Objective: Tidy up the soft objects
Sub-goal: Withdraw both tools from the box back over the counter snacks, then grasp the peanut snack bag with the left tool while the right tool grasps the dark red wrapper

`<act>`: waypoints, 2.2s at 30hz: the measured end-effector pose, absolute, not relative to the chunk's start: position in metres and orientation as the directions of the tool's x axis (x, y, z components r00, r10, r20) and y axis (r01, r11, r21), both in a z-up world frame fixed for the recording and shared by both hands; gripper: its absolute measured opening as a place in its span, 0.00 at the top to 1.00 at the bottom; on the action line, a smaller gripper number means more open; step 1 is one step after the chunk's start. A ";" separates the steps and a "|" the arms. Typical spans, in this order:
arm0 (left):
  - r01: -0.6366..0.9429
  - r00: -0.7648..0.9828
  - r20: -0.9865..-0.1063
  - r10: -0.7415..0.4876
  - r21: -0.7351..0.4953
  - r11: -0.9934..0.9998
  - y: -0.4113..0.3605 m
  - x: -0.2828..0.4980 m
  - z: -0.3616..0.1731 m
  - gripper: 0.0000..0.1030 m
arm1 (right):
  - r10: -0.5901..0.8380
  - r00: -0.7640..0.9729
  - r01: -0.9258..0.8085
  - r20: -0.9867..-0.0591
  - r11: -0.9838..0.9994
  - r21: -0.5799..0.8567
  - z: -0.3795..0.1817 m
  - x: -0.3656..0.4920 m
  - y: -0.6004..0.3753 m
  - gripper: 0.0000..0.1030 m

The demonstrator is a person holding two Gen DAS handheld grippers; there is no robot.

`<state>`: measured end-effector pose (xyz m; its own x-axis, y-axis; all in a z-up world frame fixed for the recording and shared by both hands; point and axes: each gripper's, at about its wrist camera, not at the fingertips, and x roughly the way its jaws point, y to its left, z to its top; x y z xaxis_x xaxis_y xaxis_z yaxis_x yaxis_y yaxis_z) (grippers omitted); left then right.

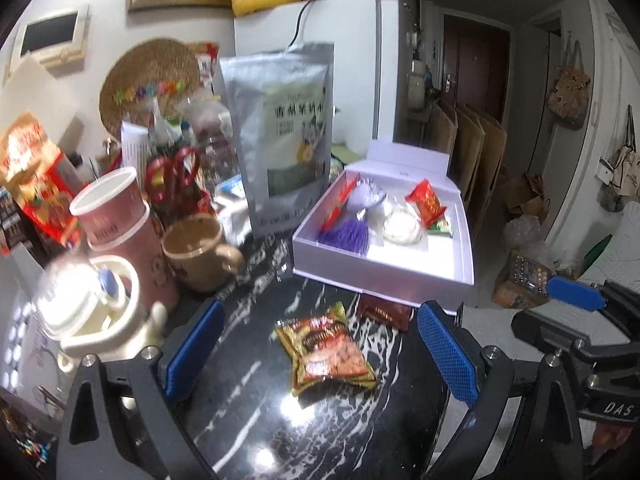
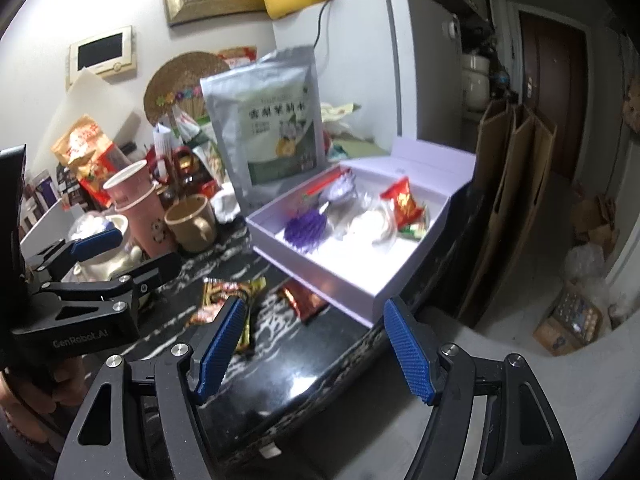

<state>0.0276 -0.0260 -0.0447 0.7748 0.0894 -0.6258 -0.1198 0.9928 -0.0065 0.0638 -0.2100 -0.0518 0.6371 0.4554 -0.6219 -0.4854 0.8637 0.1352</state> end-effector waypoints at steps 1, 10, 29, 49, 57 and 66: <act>-0.123 0.767 -0.635 0.090 -0.008 0.992 -0.025 0.029 -0.049 0.04 | 0.459 0.628 -0.487 -0.628 0.862 0.144 -0.056 0.064 -0.209 0.30; -0.105 0.712 -0.701 0.041 -0.049 0.993 -0.020 0.044 -0.085 0.04 | 0.460 0.571 -0.478 -0.680 0.860 0.180 -0.098 0.072 -0.203 0.30; -0.104 0.594 -0.804 0.004 -0.072 0.992 -0.019 0.098 -0.143 0.04 | 0.429 0.535 -0.454 -0.728 0.873 0.182 -0.136 0.106 -0.210 0.30; -0.144 0.575 -0.818 0.007 -0.092 0.985 0.016 0.091 -0.153 0.43 | 0.512 0.426 -0.569 -0.746 0.792 0.219 -0.153 0.137 -0.158 0.34; -0.186 0.579 -0.815 0.014 -0.115 0.976 0.032 0.083 -0.155 0.43 | 0.511 0.424 -0.645 -0.748 0.750 0.147 -0.154 0.155 -0.127 0.44; -0.192 0.578 -0.815 -0.022 -0.162 0.968 0.039 0.080 -0.156 0.43 | 0.421 0.455 -0.638 -0.785 0.769 0.043 -0.166 0.166 -0.108 0.73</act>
